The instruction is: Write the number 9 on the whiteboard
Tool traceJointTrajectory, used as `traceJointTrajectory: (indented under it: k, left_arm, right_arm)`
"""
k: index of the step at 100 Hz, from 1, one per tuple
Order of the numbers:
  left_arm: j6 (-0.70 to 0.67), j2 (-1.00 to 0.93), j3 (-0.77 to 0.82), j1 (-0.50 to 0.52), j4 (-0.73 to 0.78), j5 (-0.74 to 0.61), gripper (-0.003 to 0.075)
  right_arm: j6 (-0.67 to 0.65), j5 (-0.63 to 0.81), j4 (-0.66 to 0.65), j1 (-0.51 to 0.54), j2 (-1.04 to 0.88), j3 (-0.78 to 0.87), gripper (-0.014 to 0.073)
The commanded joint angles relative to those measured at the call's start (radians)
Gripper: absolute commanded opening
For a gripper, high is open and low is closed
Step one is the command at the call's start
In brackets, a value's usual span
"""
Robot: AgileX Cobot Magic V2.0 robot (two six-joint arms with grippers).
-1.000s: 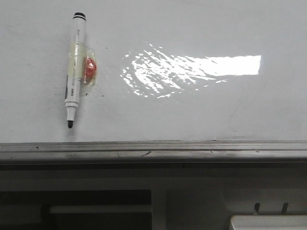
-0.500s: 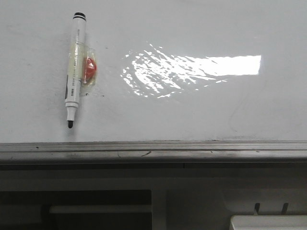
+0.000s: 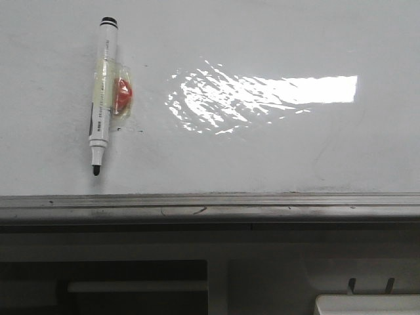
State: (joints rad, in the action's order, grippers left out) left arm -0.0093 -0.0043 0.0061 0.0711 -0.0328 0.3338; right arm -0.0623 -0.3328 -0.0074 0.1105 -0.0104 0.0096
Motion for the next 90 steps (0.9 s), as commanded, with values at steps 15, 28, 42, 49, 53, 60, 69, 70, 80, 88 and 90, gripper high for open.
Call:
traceJointTrajectory:
  k: [15, 28, 42, 49, 53, 60, 69, 70, 80, 88, 90]
  left_arm:
    - [-0.009, -0.027, 0.04, -0.007, -0.003, -0.053, -0.002]
    - [-0.009, -0.027, 0.04, -0.007, -0.001, -0.067, -0.002]
    - [-0.009, -0.027, 0.04, -0.007, -0.003, -0.071, -0.002]
    - [-0.009, -0.027, 0.04, -0.007, -0.001, -0.071, -0.002]
    - [-0.009, -0.027, 0.04, -0.007, 0.004, -0.071, -0.002]
    - [-0.009, -0.027, 0.04, -0.007, 0.015, -0.071, -0.002]
    - [-0.009, -0.027, 0.04, -0.007, 0.023, -0.071, -0.002]
    - [-0.009, -0.027, 0.04, -0.007, 0.026, -0.071, -0.002]
    - [-0.009, -0.027, 0.04, -0.007, 0.047, -0.071, -0.002]
    - [-0.009, -0.027, 0.04, -0.007, 0.063, -0.071, -0.002]
    - [-0.009, -0.027, 0.04, -0.007, 0.063, -0.071, -0.002]
  right_arm:
    - [0.007, 0.044, -0.001, 0.008, -0.015, 0.028, -0.0075]
    - [0.007, 0.064, -0.001, 0.008, -0.015, 0.028, -0.0075]
    - [0.007, 0.064, -0.001, 0.008, -0.015, 0.028, -0.0075]
    - [0.007, 0.064, -0.001, 0.008, -0.015, 0.028, -0.0075]
    - [0.007, 0.072, -0.001, 0.008, -0.015, 0.028, -0.0075]
    - [0.006, 0.104, 0.014, 0.008, -0.015, 0.028, -0.0075]
    - [0.006, 0.137, 0.089, 0.008, -0.015, 0.028, -0.0075]
    - [0.006, 0.141, 0.095, 0.008, -0.015, 0.028, -0.0075]
    - [0.006, 0.148, 0.095, 0.008, -0.015, 0.028, -0.0075]
    - [0.006, 0.141, 0.095, 0.008, -0.015, 0.028, -0.0075]
    - [0.006, 0.139, 0.095, 0.008, -0.015, 0.028, -0.0075]
